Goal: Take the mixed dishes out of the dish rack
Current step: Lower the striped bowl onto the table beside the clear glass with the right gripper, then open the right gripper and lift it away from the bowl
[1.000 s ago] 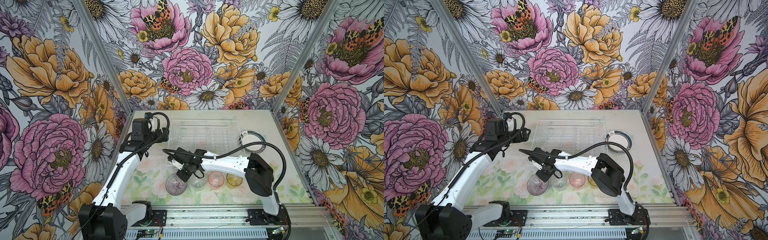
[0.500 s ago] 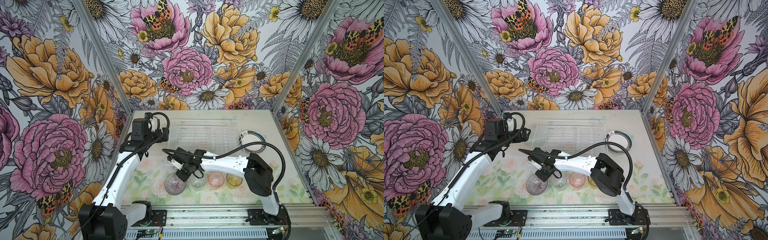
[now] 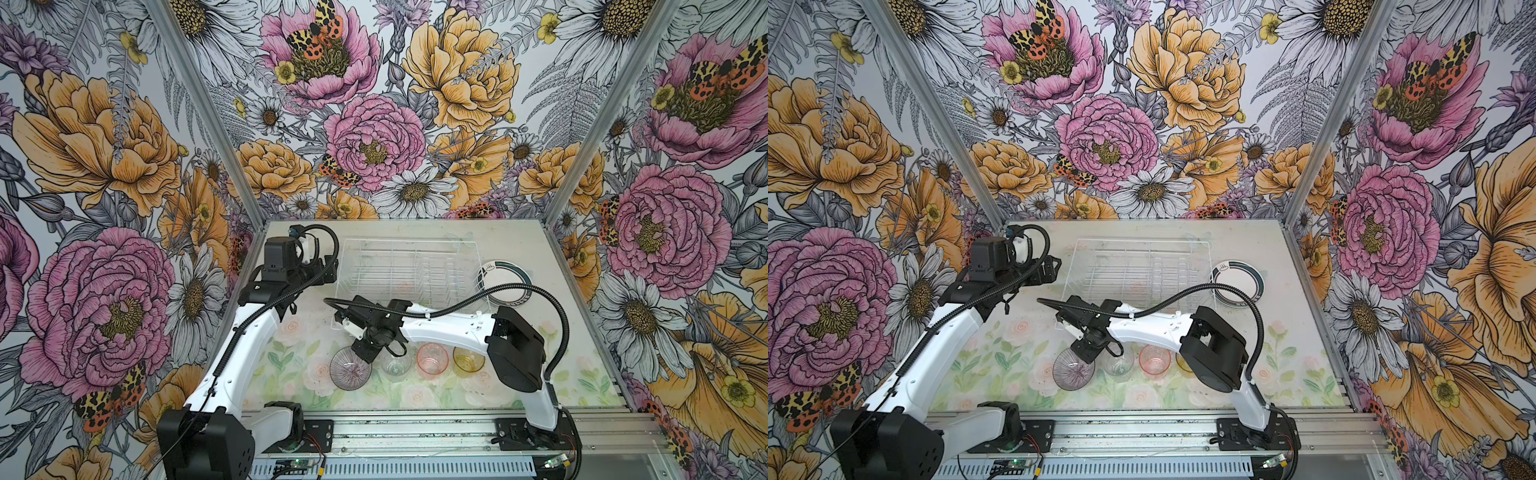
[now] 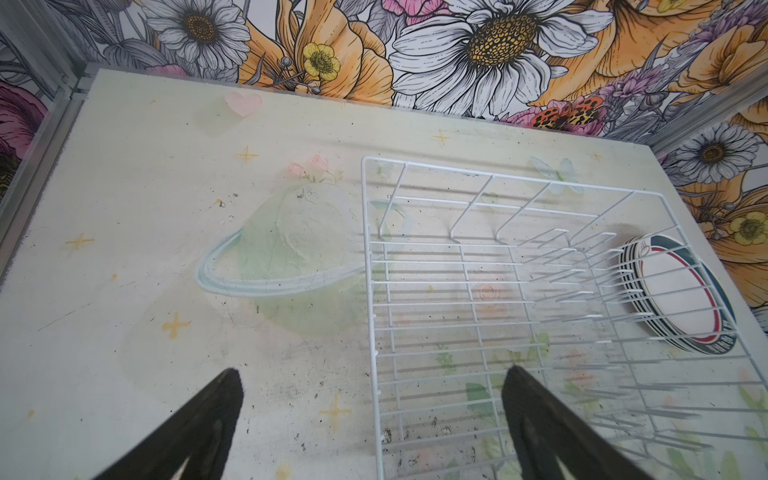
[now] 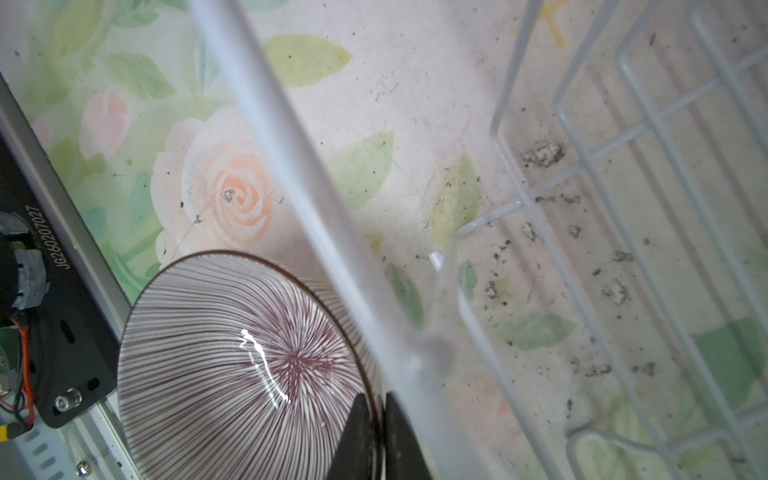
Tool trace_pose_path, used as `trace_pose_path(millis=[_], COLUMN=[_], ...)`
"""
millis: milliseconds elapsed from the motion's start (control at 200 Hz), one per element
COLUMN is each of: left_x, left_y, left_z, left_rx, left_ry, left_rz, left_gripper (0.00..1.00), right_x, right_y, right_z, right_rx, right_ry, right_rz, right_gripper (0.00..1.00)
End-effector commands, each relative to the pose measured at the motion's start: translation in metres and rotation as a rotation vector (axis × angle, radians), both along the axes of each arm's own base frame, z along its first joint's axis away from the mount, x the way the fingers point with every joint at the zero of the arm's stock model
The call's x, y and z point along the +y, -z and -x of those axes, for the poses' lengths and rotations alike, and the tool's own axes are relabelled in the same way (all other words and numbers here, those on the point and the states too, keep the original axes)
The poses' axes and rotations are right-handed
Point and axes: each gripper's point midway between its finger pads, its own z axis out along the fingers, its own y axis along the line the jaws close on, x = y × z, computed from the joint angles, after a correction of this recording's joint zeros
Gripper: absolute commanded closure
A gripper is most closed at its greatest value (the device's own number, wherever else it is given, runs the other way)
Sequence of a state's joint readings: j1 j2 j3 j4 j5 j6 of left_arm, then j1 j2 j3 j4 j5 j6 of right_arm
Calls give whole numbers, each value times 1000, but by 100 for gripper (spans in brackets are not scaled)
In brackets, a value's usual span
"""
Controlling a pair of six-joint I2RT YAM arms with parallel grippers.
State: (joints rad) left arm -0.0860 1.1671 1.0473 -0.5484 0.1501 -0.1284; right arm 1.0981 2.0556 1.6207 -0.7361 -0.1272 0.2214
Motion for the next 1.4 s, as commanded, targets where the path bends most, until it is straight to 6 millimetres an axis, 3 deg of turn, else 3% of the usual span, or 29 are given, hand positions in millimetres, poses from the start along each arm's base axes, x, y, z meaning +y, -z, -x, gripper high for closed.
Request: trace_pose_path(millis=[0,375,771,1021,1186,1391], left_x=[0,1,3,3,5,1], left_y=[-10,-10,-9,-8,-8,-12], left_z=[-5,-5,-5,-4,-5,-7], left_rx=[-35,-36,-36,-33,-37,-70], left_ry=[7,6,-1,-4,-12,-2], left_rz=[16,16,14,13,13,46], left_gripper=[1,1,1,1,1,1], right_x=[10,6,4,-3,-24,-74], right_y=[-12,-13,-51,-72,-98,-151], right_z=[-18,-21,-17,6,14,-10], right_rx=[-47,-70,-103,-64,-90,-224], right_ry=[40,57,51,17,26,149], right_rz=[-48,-36,-105,-158,-198,-269], right_gripper=[85,79,70,63,63,59])
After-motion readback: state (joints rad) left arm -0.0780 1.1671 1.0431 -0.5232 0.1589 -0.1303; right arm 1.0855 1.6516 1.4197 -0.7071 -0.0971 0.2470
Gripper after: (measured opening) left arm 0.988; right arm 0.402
